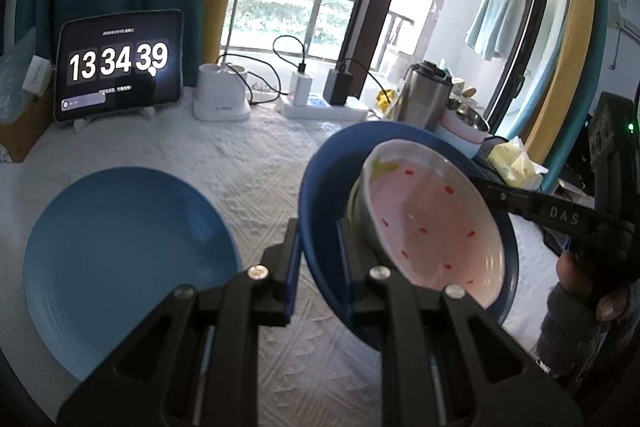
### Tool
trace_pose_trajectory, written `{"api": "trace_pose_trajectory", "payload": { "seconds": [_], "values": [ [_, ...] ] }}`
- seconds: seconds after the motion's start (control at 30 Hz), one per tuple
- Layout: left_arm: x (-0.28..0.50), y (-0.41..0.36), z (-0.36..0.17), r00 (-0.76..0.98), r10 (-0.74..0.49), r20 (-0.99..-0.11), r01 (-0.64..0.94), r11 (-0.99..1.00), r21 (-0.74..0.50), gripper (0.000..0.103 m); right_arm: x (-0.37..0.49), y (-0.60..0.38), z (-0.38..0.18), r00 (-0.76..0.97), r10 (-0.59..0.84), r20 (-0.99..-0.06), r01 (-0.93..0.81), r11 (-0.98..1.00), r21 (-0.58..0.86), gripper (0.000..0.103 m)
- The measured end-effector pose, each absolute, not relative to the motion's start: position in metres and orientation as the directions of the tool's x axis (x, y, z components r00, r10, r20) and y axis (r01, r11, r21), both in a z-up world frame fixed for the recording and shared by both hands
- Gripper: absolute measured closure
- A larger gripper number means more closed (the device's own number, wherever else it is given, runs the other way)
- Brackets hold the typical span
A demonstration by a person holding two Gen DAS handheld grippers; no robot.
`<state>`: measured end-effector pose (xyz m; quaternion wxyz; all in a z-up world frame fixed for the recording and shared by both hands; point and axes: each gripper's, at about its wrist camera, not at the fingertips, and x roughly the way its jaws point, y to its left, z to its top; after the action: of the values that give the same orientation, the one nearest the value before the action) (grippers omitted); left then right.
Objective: Organize plates and bowls
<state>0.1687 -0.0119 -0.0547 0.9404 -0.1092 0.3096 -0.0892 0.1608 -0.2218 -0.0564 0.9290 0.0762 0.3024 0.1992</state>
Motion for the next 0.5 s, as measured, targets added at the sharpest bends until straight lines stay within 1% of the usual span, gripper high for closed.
{"api": "trace_pose_trajectory", "payload": {
  "seconds": [0.5],
  "values": [
    [0.155, 0.020, -0.043, 0.820, -0.218, -0.529, 0.072, 0.957, -0.282, 0.087, 0.154, -0.187, -0.036, 0.735, 0.431, -0.523, -0.366, 0.902, 0.230, 0.095]
  ]
}}
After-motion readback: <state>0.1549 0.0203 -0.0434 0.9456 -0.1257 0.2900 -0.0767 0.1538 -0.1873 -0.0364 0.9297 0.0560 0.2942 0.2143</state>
